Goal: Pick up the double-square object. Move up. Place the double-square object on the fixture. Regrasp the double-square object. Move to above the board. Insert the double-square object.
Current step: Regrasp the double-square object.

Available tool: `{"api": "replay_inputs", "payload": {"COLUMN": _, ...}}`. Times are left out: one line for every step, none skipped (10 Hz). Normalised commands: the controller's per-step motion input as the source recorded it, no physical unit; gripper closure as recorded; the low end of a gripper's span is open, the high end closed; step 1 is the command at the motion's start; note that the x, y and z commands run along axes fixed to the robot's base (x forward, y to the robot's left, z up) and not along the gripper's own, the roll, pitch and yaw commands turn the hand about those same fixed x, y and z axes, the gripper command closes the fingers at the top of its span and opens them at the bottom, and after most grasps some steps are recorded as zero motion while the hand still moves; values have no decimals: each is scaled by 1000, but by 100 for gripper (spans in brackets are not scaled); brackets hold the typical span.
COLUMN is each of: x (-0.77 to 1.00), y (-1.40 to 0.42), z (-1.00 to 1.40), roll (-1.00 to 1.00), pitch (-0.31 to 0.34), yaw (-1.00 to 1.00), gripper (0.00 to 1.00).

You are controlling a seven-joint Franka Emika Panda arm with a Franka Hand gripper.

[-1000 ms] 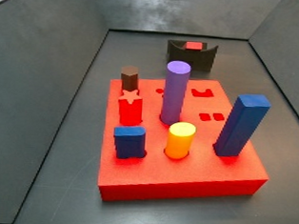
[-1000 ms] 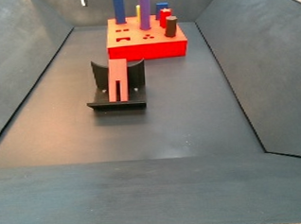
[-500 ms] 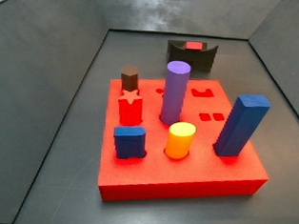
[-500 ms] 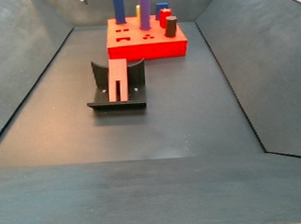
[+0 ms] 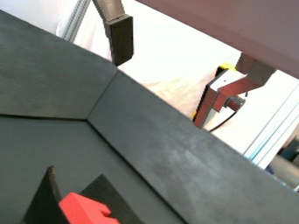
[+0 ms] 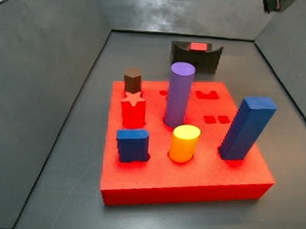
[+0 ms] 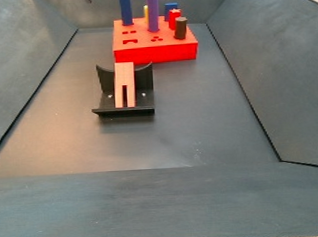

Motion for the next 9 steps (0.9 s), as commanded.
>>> {"api": "replay_inputs", "payload": {"x": 98, "y": -30, "z": -9, "roll": 277, "pitch": 125, "yaw": 141, "gripper": 0}}
{"api": "replay_inputs", "payload": {"x": 83, "y": -34, "z": -8, "roll": 212, "pitch": 103, "yaw": 156, "gripper": 0}}
{"api": "replay_inputs", "payload": {"x": 34, "y": 72, "z": -1000, "roll": 217, "pitch": 114, "yaw": 210, "gripper": 0}}
{"api": "replay_inputs", "payload": {"x": 38, "y": 72, "z": -1000, "roll": 211, "pitch": 98, "yaw": 215, "gripper": 0}}
{"api": "replay_inputs", "payload": {"x": 53, "y": 60, "z": -1000, "roll": 189, "pitch": 52, "yaw": 206, "gripper": 0}}
{"api": "replay_inputs", "payload": {"x": 61, "y": 54, "z": -1000, "roll": 169, "pitch": 33, "yaw": 198, "gripper": 0}}
{"api": "replay_inputs", "payload": {"x": 81, "y": 50, "z": -1000, "roll": 137, "pitch": -2, "yaw": 176, "gripper": 0}}
{"api": "replay_inputs", "payload": {"x": 89, "y": 45, "z": -1000, "roll": 119, "pitch": -26, "yaw": 155, "gripper": 0}}
{"api": "replay_inputs", "payload": {"x": 100, "y": 38, "z": -1000, "roll": 105, "pitch": -58, "yaw": 125, "gripper": 0}}
